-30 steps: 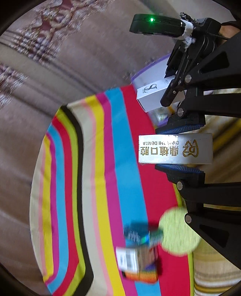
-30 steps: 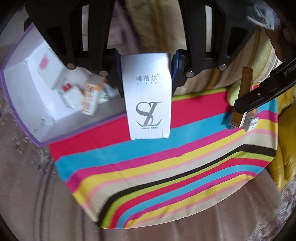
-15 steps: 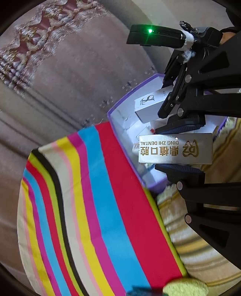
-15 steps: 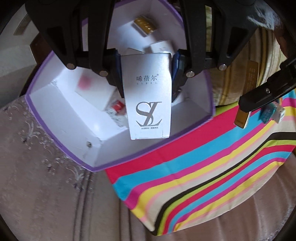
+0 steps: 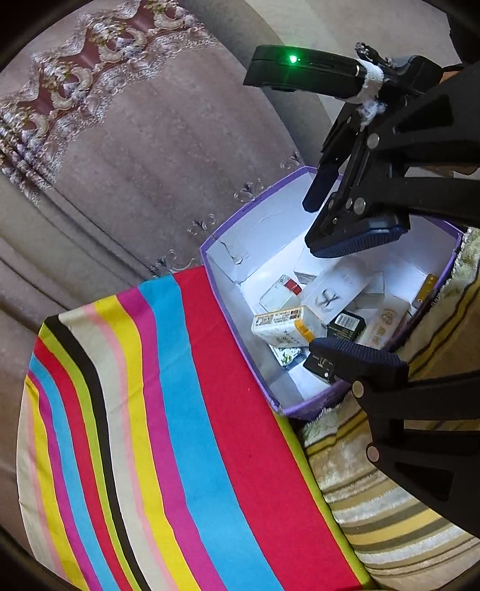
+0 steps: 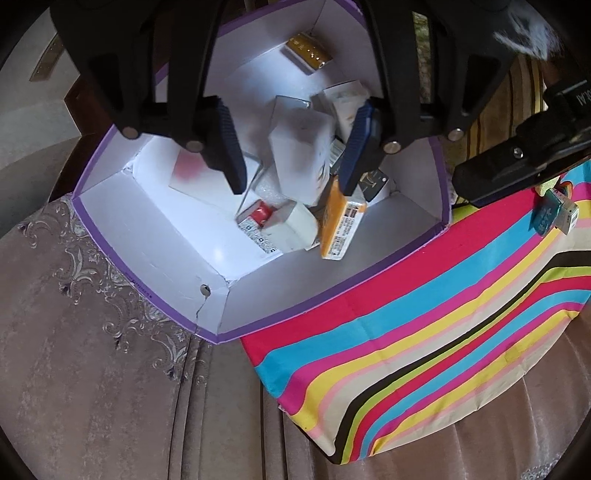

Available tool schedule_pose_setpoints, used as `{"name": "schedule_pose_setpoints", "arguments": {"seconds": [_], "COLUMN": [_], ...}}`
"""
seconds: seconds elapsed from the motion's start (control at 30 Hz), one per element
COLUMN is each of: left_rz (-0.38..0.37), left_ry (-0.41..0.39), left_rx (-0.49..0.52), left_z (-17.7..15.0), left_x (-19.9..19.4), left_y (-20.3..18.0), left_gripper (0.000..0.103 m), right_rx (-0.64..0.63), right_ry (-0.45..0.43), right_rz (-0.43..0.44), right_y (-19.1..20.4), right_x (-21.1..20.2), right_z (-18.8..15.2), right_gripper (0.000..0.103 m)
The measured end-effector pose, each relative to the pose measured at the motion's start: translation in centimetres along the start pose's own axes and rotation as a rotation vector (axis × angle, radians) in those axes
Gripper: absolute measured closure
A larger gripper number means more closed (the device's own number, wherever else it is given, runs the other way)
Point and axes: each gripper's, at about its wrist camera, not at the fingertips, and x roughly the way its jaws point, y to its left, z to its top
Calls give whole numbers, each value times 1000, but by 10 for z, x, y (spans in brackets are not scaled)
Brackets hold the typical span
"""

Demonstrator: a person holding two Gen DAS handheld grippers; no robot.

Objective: Organize objects
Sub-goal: 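Carry both boxes into the storage box and open both tools, then move both empty tools back toward the remaining items on the cloth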

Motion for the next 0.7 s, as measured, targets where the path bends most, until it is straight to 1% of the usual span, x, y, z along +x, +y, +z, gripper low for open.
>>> {"name": "schedule_pose_setpoints", "arguments": {"seconds": [0.13,0.33,0.5,0.7], "left_rz": [14,44,89,138], "left_ry": [-19,-69,-127,-212], "left_rx": [-34,-73,-122,-224], "left_z": [-3,-9,-19,-35], "left_x": [-11,-36,-66,-109], "left_y": [11,27,47,82], "left_gripper": [56,50,47,44], "right_rx": [-9,-42,-90,-165], "right_ry": [-8,-16,-12,-19], "right_rz": [8,68,110,179], "right_y": [3,19,43,81], "right_x": [-4,-9,-12,-18], "right_z": [-1,-2,-4,-7], "right_gripper": [38,31,30,30]}}
